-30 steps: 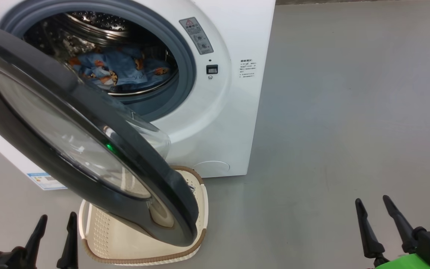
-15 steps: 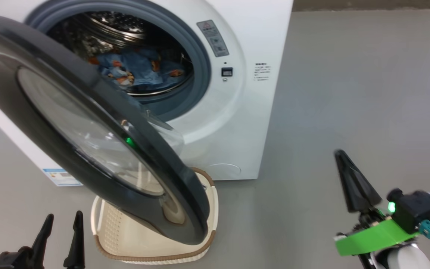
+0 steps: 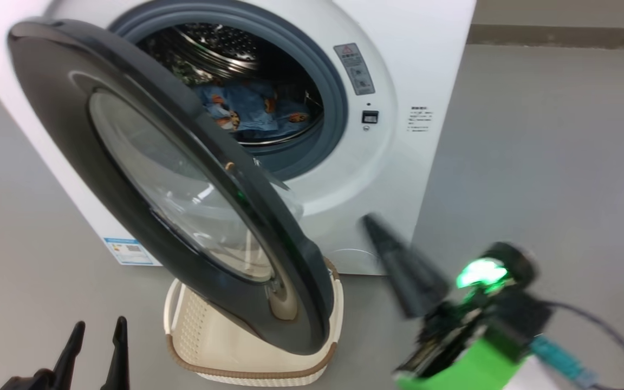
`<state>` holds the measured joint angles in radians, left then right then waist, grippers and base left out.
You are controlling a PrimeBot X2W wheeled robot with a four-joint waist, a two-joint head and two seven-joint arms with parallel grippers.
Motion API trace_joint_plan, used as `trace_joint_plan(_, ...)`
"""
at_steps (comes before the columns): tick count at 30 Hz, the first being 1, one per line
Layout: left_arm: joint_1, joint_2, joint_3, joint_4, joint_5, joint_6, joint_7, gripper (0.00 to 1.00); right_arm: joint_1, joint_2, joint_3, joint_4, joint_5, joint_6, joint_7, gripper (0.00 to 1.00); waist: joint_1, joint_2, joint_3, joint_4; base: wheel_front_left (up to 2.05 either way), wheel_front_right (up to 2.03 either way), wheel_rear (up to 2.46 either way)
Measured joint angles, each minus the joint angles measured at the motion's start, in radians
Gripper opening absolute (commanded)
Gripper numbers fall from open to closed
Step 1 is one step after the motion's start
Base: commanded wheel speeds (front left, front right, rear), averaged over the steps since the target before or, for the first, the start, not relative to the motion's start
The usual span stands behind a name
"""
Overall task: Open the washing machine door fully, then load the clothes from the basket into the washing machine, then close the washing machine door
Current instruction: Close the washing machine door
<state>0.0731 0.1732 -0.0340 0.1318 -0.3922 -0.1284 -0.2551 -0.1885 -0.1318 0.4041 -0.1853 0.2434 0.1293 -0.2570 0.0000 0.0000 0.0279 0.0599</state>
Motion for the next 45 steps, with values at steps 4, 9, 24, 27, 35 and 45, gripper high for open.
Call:
trace_joint_plan(4,0.010,-0.003,0.002,-0.001,0.000,0.000,0.000,1.00,-0.024,0.001,0.124,0.010,0.015,0.000,0.000,0.00,0.0000,0.0000,-0.007,0.018,0.00,0.00,0.00)
trace_joint_plan(9,0.011,-0.009,-0.002,-0.001,0.000,0.000,0.000,1.00,-0.037,-0.005,0.236,0.062,0.038,0.000,0.000,0.00,0.0000,0.0000,-0.010,0.037,0.00,0.00,0.00)
trace_joint_plan(24,0.009,-0.018,-0.003,-0.002,0.000,0.000,0.000,1.00,-0.012,-0.025,0.338,0.303,0.081,0.000,0.000,0.00,0.0000,0.0000,0.021,0.058,0.00,0.00,0.00)
trace_joint_plan(27,0.008,-0.020,-0.003,-0.002,0.000,0.000,0.000,1.00,-0.012,-0.024,0.318,0.350,0.085,0.000,0.000,0.00,0.0000,0.0000,0.031,0.056,0.00,0.00,0.00)
trace_joint_plan(35,-0.006,-0.021,-0.004,-0.003,0.000,0.000,0.000,1.00,-0.017,0.007,0.231,0.394,0.085,0.000,0.000,0.00,0.0000,0.0000,0.060,0.054,0.00,0.00,0.00)
trace_joint_plan(45,-0.039,-0.024,-0.012,-0.012,-0.002,0.000,0.000,1.00,-0.066,0.039,0.088,0.422,0.077,0.001,0.000,0.00,0.0000,0.0000,0.095,0.062,0.00,0.00,0.00)
